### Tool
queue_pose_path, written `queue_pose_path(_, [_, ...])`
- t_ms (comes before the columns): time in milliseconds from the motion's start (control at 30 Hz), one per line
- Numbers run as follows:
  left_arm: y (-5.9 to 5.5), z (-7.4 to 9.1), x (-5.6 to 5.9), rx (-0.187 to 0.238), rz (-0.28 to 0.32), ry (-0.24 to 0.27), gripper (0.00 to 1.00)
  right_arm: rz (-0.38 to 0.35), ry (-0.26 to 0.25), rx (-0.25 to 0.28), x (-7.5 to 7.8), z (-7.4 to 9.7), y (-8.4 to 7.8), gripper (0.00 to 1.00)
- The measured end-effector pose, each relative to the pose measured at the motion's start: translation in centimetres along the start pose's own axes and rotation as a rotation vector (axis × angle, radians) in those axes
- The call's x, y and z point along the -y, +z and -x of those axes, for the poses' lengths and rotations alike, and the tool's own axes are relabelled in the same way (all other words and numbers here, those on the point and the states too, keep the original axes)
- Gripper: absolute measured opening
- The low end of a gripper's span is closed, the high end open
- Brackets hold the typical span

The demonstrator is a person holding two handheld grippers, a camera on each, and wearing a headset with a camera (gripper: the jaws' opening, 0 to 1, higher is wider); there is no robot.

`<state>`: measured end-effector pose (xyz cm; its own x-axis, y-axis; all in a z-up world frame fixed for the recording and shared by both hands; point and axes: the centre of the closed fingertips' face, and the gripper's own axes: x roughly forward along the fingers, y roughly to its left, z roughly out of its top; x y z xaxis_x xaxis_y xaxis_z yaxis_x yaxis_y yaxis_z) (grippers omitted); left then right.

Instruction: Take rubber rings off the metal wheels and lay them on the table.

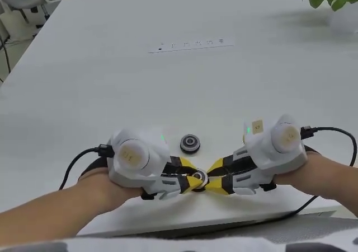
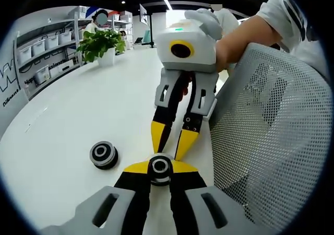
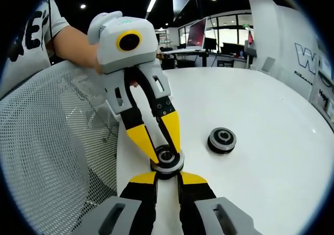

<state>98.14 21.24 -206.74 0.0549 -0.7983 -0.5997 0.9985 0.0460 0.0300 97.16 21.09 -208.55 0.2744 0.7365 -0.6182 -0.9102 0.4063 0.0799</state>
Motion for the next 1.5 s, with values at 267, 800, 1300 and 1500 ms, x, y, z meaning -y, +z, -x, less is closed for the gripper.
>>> queue_pose_path(267, [0.0,0.0,0.0,0.000,-0.001,0.000,0.09,-0.021,0.000,-0.011,0.0,0.2,-0.4,0.03])
queue_pose_path(800, [0.0,-0.1,0.0,-0.005,0.000,0.004,0.08,-0.299,-0.013,0.052,1.1,1.0,-0.3,0.00])
queue_pose_path(1300, [0.1,-0.3,0.1,-0.019,-0.011,0.019,0.08,-0.394,-0.017,0.105,1.2,1.4,0.6,0.00])
queue_pose_path(1500, [0.1,-0.3,0.1,-0.025,-0.014,0.025,0.08,-0.413,-0.011,0.108,1.1,1.4,0.9,0.00])
